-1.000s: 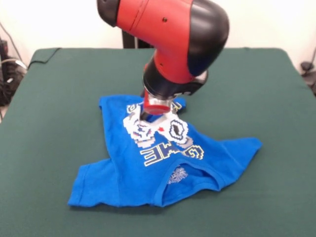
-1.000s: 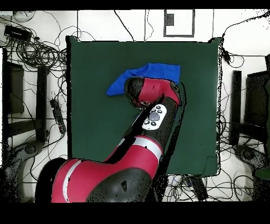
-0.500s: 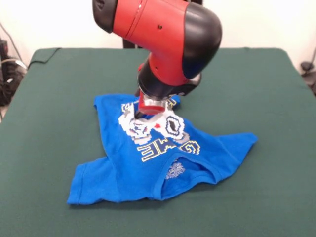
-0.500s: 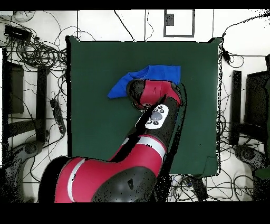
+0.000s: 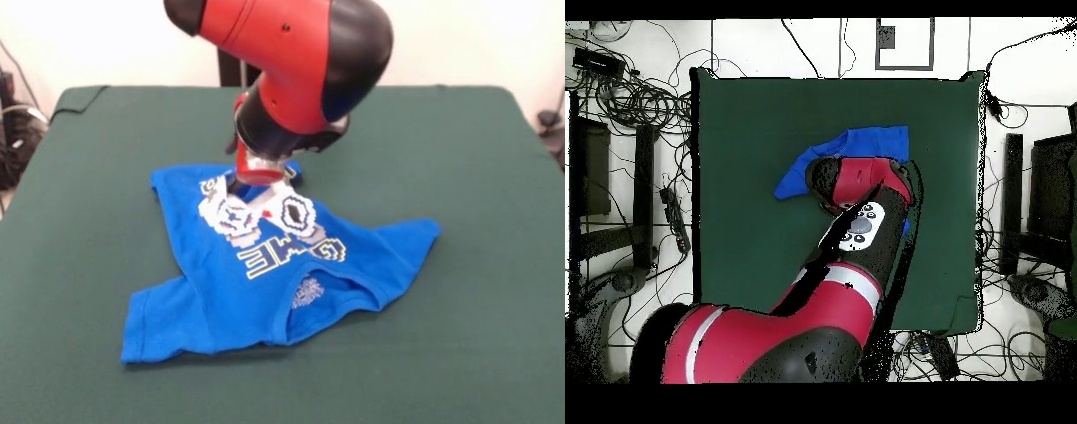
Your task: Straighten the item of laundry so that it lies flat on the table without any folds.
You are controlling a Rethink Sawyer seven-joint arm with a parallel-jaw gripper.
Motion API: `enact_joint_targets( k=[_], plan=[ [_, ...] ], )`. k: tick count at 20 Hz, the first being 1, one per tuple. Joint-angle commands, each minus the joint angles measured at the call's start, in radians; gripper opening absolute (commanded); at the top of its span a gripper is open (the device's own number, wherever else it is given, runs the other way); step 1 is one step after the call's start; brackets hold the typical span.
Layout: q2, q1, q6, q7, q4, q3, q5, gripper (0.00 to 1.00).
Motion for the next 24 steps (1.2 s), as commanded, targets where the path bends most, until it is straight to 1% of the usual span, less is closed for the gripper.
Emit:
enact_joint_targets(
  k=[1, 4, 5, 9, 10, 12, 15, 18, 21, 22, 24],
  plan=[
    [-0.059, 0.027, 0.125, -0.183, 0.18, 0.082, -0.091, 1.0],
    [-0.072, 0.013, 0.115, -0.189, 0.19, 0.093, -0.115, 1.0],
    [-0.064, 0.005, 0.114, -0.187, 0.178, 0.1, -0.12, 1.0],
    [-0.073, -0.03, 0.027, -0.181, 0.185, 0.155, -0.114, 1.0],
    [-0.087, -0.036, -0.054, -0.159, 0.206, 0.175, -0.103, 1.0],
    [-0.117, -0.034, -0.135, -0.134, 0.234, 0.195, -0.091, 1.0],
    [-0.171, -0.046, -0.238, -0.111, 0.277, 0.238, -0.063, 1.0],
    [-0.231, -0.054, -0.303, -0.12, 0.303, 0.275, -0.063, 1.0],
    [-0.265, -0.055, -0.339, -0.128, 0.291, 0.288, -0.089, 1.0],
    [-0.275, -0.054, -0.337, -0.131, 0.277, 0.291, -0.092, 1.0],
    [-0.286, -0.049, -0.295, -0.14, 0.246, 0.295, -0.092, 1.0]
  ],
)
